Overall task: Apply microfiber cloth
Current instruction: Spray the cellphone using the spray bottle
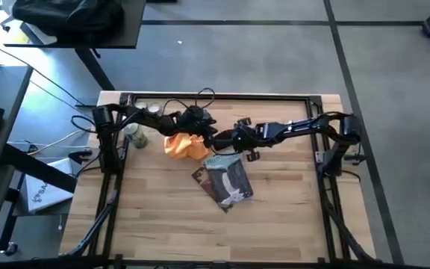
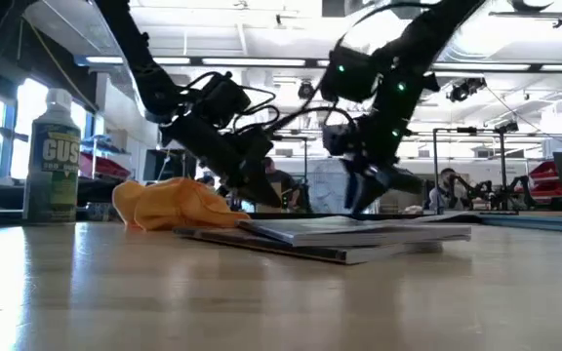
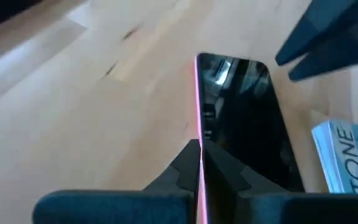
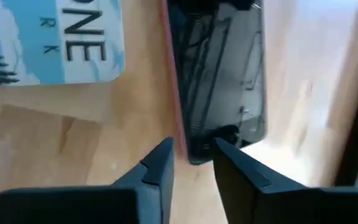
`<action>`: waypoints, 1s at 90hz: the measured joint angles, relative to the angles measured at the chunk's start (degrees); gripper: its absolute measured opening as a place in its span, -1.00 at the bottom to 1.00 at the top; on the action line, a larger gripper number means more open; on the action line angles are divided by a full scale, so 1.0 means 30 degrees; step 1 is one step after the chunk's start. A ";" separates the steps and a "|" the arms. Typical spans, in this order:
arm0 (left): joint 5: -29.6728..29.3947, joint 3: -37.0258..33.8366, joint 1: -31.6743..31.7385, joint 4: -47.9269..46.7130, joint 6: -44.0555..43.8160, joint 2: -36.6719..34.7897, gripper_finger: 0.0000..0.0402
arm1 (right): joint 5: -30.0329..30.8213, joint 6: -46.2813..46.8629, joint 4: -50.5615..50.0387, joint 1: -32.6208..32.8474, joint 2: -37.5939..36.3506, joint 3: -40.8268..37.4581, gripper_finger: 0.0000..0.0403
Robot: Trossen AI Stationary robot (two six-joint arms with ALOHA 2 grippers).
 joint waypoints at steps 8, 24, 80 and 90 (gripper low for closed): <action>-0.0454 0.0070 -0.0015 -0.0017 0.0172 0.0074 -1.00 | 0.0079 -0.0220 0.0929 0.0001 0.0224 -0.0486 -0.43; -0.0653 0.0060 0.0114 -0.0309 0.0238 0.0472 -1.00 | 0.1081 -0.2170 0.4105 0.0123 0.1134 -0.1281 -0.34; 0.0326 0.0143 0.0009 0.0602 0.0025 0.2129 -1.00 | 0.2659 -0.5552 0.8372 0.0561 0.1926 -0.1482 -0.34; 0.0341 0.0143 0.0007 0.0568 0.0074 0.2136 -1.00 | 0.2742 -0.5663 0.8656 0.0561 0.1928 -0.1474 -0.34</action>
